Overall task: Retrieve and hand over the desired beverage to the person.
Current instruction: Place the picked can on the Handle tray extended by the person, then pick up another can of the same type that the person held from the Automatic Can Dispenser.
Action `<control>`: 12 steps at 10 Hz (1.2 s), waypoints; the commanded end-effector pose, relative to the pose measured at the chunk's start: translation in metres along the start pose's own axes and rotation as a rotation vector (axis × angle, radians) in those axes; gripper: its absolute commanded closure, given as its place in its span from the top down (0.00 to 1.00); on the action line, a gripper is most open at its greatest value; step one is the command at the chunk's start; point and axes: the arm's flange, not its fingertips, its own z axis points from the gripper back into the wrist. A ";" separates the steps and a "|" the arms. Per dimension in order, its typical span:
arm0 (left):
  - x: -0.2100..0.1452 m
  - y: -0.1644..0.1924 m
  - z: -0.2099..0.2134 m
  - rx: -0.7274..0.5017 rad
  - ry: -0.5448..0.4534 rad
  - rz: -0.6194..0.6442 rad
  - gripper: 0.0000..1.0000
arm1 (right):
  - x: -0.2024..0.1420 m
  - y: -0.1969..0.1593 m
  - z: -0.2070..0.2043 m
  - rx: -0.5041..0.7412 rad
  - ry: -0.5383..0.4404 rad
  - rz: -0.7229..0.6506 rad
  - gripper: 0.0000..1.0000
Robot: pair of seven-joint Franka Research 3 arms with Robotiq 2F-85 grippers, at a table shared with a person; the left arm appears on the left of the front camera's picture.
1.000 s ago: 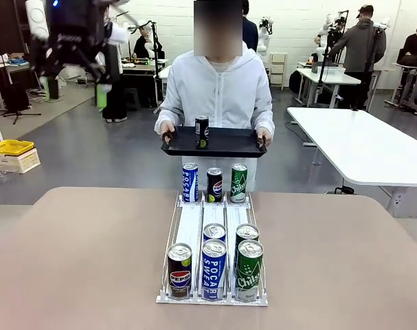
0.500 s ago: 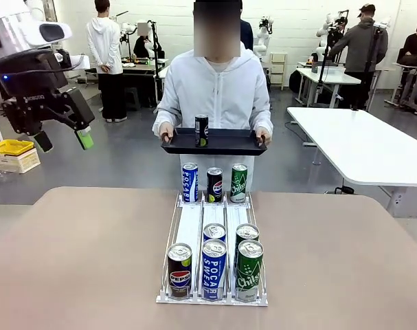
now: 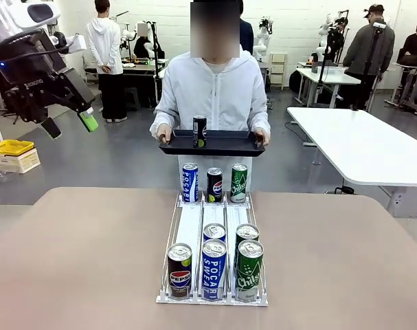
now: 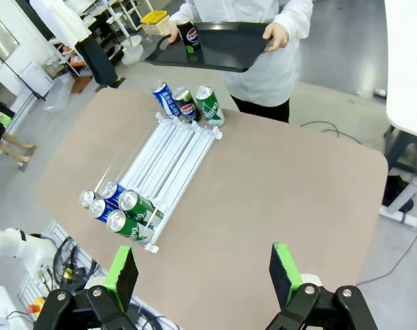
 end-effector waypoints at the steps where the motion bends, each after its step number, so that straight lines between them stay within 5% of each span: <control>1: -0.005 0.006 -0.002 0.011 -0.008 -0.006 1.00 | 0.001 0.001 -0.001 -0.010 0.007 0.000 1.00; 9: -0.001 0.004 0.000 0.005 0.000 0.007 1.00 | 0.001 0.001 -0.001 -0.010 0.007 0.000 1.00; 12: -0.024 0.114 0.041 -0.178 -0.055 -0.354 1.00 | 0.001 0.001 -0.001 -0.010 0.007 0.000 1.00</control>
